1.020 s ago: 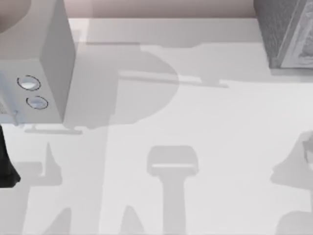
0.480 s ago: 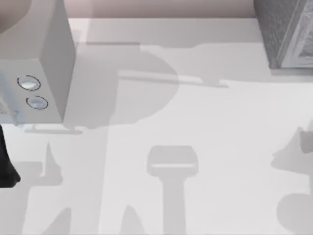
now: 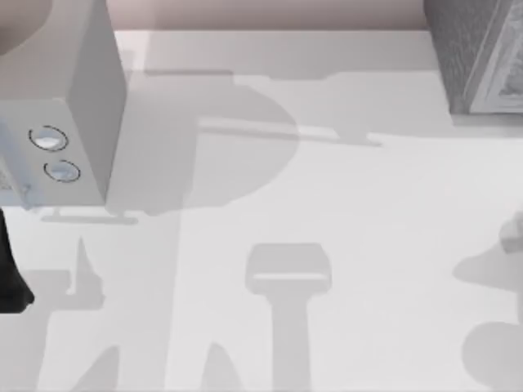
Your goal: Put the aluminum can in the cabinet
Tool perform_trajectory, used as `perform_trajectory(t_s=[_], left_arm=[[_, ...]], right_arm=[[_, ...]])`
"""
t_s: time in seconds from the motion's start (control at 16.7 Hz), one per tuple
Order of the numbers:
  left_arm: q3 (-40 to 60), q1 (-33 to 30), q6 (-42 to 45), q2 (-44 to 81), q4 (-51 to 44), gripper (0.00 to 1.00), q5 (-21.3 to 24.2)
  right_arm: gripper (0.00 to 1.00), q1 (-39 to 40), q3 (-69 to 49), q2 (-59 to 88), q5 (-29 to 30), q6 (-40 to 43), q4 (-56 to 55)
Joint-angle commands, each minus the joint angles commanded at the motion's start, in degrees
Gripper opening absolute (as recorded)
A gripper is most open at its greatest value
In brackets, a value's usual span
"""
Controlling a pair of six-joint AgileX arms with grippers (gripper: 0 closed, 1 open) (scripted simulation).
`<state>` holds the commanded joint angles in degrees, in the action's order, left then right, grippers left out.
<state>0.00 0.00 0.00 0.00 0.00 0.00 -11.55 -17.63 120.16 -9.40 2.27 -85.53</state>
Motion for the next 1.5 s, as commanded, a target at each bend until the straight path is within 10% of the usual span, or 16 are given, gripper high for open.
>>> perform_trajectory(t_s=[0.3,0.96,1.5], left_arm=[[0.0,0.0,0.0,0.0,0.0,1.00,0.0],[0.0,0.0,0.0,0.0,0.0,1.00,0.0],[0.0,0.0,0.0,0.0,0.0,1.00,0.0]], right_arm=[[0.00,0.0,0.0,0.0,0.0,0.0,0.0],[0.00,-0.1,-0.4,-2.0,0.0,-0.1,2.0],[0.00,0.1,-6.1,-28.1,-0.5,0.0,35.6]])
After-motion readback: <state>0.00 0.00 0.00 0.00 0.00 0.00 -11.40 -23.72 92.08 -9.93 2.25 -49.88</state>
